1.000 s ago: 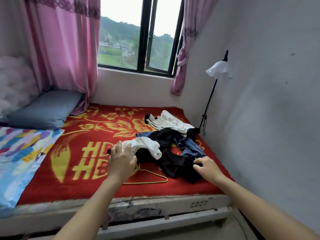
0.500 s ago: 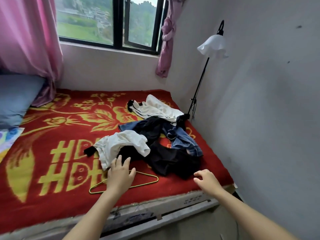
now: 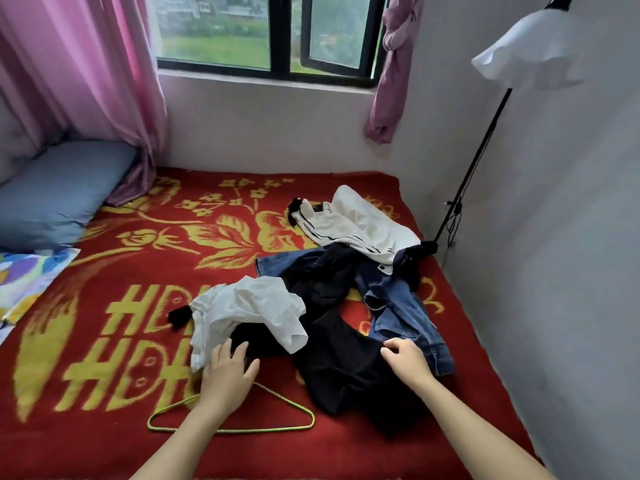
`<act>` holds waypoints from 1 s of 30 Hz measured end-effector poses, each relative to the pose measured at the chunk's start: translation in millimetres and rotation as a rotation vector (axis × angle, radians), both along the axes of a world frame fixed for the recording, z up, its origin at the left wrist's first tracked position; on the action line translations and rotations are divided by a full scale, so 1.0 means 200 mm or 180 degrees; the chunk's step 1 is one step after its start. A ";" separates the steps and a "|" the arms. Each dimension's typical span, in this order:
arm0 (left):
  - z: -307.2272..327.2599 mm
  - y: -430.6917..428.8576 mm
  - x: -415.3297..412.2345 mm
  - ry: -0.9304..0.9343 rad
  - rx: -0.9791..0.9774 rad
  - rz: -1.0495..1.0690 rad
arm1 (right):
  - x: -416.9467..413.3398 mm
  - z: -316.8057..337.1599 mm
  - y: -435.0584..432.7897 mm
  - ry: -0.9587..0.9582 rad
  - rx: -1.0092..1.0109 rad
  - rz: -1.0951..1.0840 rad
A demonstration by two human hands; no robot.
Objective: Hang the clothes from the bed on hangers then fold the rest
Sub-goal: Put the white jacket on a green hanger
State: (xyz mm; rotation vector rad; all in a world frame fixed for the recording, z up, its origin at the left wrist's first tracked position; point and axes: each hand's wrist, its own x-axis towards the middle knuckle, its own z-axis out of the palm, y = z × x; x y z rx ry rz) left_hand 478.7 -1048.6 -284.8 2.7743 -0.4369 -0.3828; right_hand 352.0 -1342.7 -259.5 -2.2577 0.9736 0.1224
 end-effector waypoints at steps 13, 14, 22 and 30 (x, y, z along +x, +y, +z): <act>-0.14 -0.54 0.23 0.0371 0.0238 -0.0127 | 0.24 -0.30 -0.41 0.0512 0.0098 0.0042; -0.17 -0.56 0.26 0.0388 0.0291 -0.0166 | 0.25 -0.31 -0.41 0.0552 0.0081 0.0033; -0.35 -0.74 0.59 0.0294 0.0727 -0.0406 | 0.55 -0.38 -0.58 0.0525 -0.0200 0.0213; -0.68 -1.01 0.84 0.0359 0.0881 -0.0135 | 0.98 -0.63 -0.85 0.0497 -0.0556 0.0763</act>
